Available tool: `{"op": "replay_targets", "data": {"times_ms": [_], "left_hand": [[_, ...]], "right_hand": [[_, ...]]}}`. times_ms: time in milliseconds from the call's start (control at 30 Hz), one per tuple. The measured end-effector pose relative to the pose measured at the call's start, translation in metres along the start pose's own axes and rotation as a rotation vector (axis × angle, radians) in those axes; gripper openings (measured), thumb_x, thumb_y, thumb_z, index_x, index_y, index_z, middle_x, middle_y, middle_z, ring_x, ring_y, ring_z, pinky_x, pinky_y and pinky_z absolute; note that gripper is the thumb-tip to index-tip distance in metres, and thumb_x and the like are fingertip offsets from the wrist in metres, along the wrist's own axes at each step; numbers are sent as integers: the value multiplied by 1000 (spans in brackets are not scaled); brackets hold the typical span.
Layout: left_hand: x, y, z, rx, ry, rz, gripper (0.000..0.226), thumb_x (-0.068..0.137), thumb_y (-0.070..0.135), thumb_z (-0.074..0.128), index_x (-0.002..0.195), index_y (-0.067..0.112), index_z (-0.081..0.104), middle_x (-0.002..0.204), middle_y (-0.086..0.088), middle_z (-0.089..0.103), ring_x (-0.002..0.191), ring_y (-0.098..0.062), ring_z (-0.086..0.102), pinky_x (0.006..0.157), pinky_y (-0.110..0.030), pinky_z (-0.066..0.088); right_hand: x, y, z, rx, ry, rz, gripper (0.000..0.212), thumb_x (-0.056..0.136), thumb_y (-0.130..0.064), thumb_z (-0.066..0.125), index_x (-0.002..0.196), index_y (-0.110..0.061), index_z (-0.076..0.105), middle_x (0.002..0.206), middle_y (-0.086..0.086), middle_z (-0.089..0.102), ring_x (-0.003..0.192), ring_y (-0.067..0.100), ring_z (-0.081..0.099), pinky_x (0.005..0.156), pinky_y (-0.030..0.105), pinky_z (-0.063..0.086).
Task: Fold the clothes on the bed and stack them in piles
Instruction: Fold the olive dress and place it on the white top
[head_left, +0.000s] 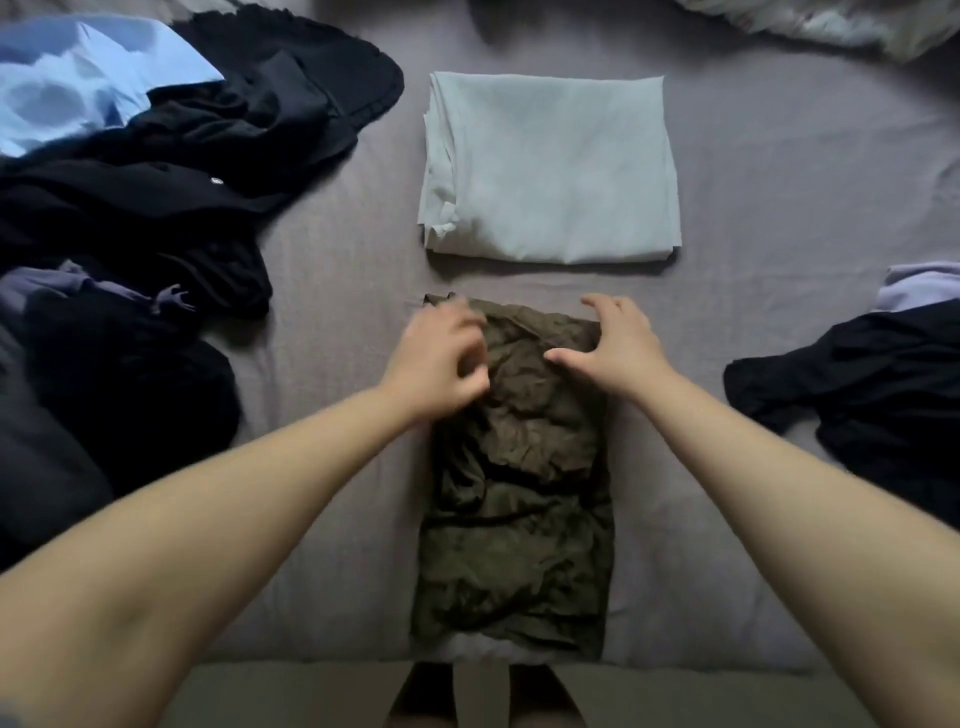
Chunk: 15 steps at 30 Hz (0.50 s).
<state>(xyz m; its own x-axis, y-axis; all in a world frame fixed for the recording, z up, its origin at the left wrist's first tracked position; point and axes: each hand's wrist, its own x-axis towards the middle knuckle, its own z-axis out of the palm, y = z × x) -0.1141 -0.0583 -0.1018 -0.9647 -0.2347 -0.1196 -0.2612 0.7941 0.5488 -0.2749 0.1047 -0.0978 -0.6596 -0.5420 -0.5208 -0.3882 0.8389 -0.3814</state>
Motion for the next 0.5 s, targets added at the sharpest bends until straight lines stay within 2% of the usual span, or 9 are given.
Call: {"op": "replay_targets", "data": {"times_ms": [33,67,100,133,200,267,367,433,500], "left_hand": [[13,-3,-4,11,-22,-238,49,75,43,69,115,17,61,139,-12,47,133,-33,39,107,-50,36],[22,-6,-5,-17,-99,-470,76,71,48,76,135,19,46,146,-12,35,136,-33,30,111,-48,31],[28,-7,-5,-63,-178,-637,96,66,52,80,143,19,33,148,-13,28,138,-33,25,112,-46,29],[32,-7,-3,-83,-224,-738,104,63,53,82,145,17,28,147,-13,28,137,-33,24,112,-46,29],[33,-7,2,-79,-231,-846,98,64,48,83,140,13,32,142,-15,37,135,-33,28,108,-44,31],[29,-5,9,-114,-215,-881,79,71,41,81,134,12,44,136,-15,48,131,-33,36,106,-38,32],[16,1,17,-487,-127,-873,47,79,21,76,123,11,60,122,-11,62,117,-27,55,101,-33,43],[13,10,10,-751,-50,-863,38,84,7,69,121,8,61,112,-6,65,103,-20,60,88,-27,47],[21,15,-1,-849,22,-812,34,84,0,65,118,6,62,106,-7,65,102,-22,61,84,-27,47]], "right_hand": [[6,2,0,5,-72,48,89,65,-54,80,138,-18,44,137,11,45,131,31,40,109,43,35],[10,4,1,36,-119,78,91,61,-53,84,136,-17,47,135,11,47,128,31,44,108,41,38],[11,6,1,96,-146,107,89,59,-47,87,134,-16,49,132,9,51,125,28,48,105,37,40],[11,7,0,173,-162,140,84,60,-38,89,131,-15,51,128,7,54,121,25,51,103,34,42],[7,8,0,316,-175,195,68,63,-22,89,123,-10,58,114,5,62,111,22,58,97,30,46],[1,7,1,445,-160,211,47,67,-10,85,110,-6,67,102,7,67,101,23,64,88,30,51],[-12,2,-3,554,-99,185,35,79,-4,74,112,-6,65,102,8,67,93,20,63,80,27,49],[-18,-2,-11,586,-97,168,34,85,-7,68,118,-7,61,104,6,65,97,20,61,80,26,48],[-21,-7,-24,593,-78,133,35,89,-7,64,123,-7,57,104,2,61,96,17,59,74,18,47]]}}
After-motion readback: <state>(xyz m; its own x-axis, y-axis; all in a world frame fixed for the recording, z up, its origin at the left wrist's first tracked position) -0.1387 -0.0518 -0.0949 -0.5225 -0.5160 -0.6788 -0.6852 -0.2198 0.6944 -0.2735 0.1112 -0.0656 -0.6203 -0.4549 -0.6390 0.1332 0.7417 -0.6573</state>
